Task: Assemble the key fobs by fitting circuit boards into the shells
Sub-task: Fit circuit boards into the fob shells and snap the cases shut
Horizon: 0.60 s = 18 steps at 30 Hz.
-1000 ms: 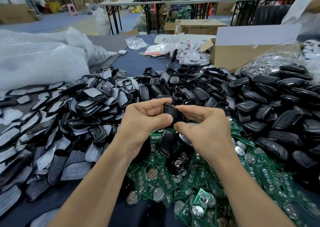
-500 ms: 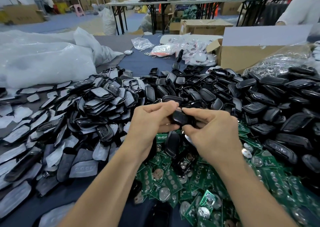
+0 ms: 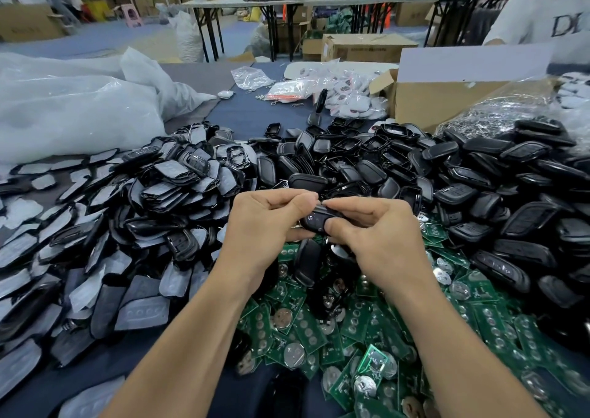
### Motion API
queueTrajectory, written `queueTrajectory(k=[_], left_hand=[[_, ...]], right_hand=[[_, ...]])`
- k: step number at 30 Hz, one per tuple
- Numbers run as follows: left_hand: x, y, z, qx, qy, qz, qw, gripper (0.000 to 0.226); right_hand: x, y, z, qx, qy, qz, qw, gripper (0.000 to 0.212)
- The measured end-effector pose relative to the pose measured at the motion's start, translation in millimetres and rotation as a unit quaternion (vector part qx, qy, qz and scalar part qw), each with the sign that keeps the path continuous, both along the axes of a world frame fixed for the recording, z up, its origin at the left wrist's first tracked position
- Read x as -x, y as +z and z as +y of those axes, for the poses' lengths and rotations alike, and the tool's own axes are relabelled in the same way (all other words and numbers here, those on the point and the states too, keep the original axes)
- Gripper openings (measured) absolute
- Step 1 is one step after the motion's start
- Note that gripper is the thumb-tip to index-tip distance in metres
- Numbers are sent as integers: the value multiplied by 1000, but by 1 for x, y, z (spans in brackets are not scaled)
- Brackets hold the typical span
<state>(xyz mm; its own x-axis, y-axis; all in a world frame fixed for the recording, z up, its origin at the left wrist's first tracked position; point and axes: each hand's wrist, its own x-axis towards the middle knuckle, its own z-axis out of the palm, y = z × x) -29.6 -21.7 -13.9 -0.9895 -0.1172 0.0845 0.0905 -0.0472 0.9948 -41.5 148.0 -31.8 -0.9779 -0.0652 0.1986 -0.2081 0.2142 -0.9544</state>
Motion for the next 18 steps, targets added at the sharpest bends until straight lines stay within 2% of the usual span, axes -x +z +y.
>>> queueTrajectory(k=[6,12,18], left_hand=[[0,2,-1,-10,-15,0,1000,22],[0,0,0,-5,-7,6,1000,26],[0,-2,1,24,-5,38,999,29]], right_hand=[[4,-2,-2,65,0,-34,997,22],[4,0,-2,65,-4,-28,998,22],[1,6,1,101,3,-38,994,32]])
